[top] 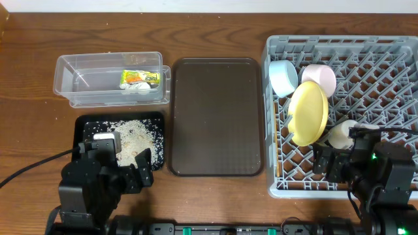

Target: Sort waste into correct bins and load items into the dishwasher rack

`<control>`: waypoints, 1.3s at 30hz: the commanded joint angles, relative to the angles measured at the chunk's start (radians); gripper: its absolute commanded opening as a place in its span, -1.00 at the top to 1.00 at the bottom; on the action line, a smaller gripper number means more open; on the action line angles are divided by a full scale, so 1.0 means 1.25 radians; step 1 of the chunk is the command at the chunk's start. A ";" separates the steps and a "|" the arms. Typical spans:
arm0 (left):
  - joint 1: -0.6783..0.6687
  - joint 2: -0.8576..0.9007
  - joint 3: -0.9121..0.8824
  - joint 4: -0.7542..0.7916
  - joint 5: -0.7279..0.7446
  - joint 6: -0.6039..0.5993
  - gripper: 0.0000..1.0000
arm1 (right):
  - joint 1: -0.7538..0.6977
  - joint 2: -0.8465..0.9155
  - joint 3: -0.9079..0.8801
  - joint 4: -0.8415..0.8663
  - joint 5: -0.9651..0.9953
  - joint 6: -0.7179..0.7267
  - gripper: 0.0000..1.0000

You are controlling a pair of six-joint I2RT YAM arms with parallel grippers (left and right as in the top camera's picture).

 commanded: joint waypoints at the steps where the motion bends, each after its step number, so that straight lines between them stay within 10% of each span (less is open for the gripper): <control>1: -0.003 -0.003 -0.009 0.001 -0.006 -0.008 -0.88 | -0.002 -0.002 -0.004 -0.001 0.008 -0.005 -0.98; 14: -0.003 -0.003 -0.009 0.001 -0.006 -0.008 -0.89 | 0.001 -0.028 -0.009 -0.001 0.044 -0.035 -0.99; 39: -0.003 -0.003 -0.009 0.001 -0.006 -0.008 -0.89 | 0.056 -0.473 -0.470 0.652 0.068 -0.035 -0.99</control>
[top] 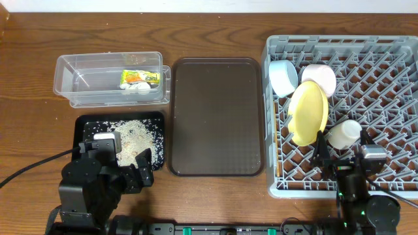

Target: Sort waste into correct bins and load items into the dishwasher rack

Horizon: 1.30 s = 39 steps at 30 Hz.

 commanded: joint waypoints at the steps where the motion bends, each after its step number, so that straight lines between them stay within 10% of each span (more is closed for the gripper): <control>1: -0.003 -0.003 -0.007 0.001 -0.006 -0.008 -0.89 | 0.007 -0.028 -0.054 0.062 0.008 -0.007 -0.99; 39: -0.003 -0.003 -0.007 0.001 -0.006 -0.008 -0.91 | 0.007 -0.035 -0.241 0.146 -0.016 -0.037 -0.98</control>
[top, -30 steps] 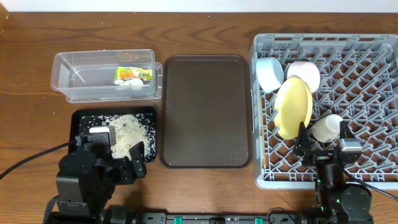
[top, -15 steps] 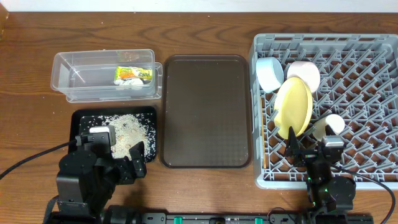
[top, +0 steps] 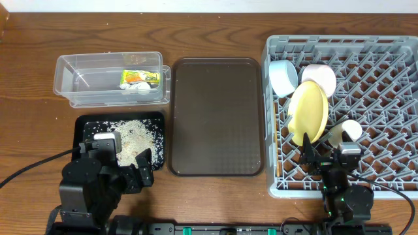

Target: Sort waste into correct bins and load items into the dishwasher rack

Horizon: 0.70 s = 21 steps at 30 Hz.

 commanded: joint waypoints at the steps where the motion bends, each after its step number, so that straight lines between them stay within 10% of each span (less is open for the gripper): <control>1: -0.003 -0.004 -0.005 0.001 -0.006 -0.008 -0.90 | 0.007 -0.005 -0.003 -0.001 -0.002 -0.012 -0.98; 21: -0.002 -0.009 -0.005 -0.003 -0.007 -0.007 -0.90 | 0.007 -0.005 -0.003 -0.001 -0.002 -0.012 -0.99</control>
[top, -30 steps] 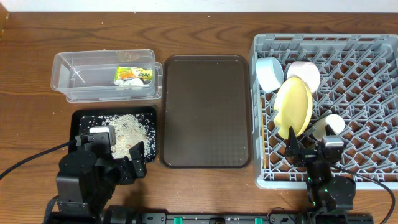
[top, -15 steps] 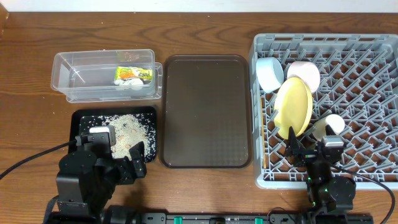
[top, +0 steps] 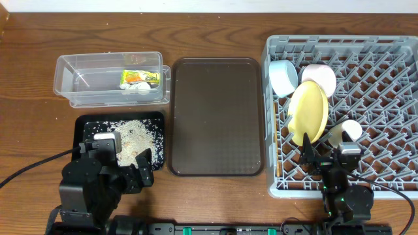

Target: Sort waste into correct bins and load items into the dishwasher rack

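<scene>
The grey dishwasher rack (top: 392, 52) at the right holds a blue bowl (top: 283, 77), a pink bowl (top: 319, 78), a yellow plate (top: 308, 112) on edge and a cream cup (top: 345, 132). My right gripper (top: 328, 160) sits over the rack's front edge just below the cup, and its jaws are too small to read. My left gripper (top: 145, 164) rests at the front left beside the black tray (top: 87, 123) of spilled rice, fingers apart and empty. The clear bin (top: 78, 88) holds a yellow-green wrapper (top: 140, 79).
A brown serving tray (top: 215, 117) lies bare in the middle between the bins and the rack. A black cable runs off to the left from the left arm. The table's front edge is crowded by both arm bases.
The right arm stood at the rack's front right corner with the cream cup just in front of it. Then it was lower and more central, the cup lying free in the rack. By the last moment it had shifted slightly left and stayed there; the left arm never moved.
</scene>
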`<control>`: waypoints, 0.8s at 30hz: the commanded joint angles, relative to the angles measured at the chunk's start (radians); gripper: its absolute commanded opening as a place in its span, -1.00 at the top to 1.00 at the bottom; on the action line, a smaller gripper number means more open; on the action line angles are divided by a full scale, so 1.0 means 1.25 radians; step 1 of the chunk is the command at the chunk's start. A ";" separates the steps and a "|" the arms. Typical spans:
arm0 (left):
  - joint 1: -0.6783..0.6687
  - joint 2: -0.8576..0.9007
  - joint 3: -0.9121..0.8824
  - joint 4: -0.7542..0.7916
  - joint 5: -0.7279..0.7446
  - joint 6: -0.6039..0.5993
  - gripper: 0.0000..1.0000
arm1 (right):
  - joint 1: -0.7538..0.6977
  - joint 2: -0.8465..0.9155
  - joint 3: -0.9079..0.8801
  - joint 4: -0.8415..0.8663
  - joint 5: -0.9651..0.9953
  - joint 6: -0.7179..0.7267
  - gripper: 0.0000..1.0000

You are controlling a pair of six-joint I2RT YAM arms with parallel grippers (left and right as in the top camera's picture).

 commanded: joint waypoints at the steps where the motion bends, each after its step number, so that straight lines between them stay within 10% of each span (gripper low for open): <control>1: 0.002 -0.015 -0.006 -0.004 -0.018 0.002 -0.90 | 0.007 -0.005 -0.003 -0.001 -0.002 -0.010 -0.99; 9: 0.049 -0.140 -0.147 0.093 -0.046 0.009 -0.90 | 0.007 -0.005 -0.003 -0.001 -0.002 -0.010 -0.99; 24: 0.066 -0.394 -0.610 0.640 -0.061 0.008 -0.90 | 0.007 -0.005 -0.003 -0.001 -0.002 -0.010 -0.99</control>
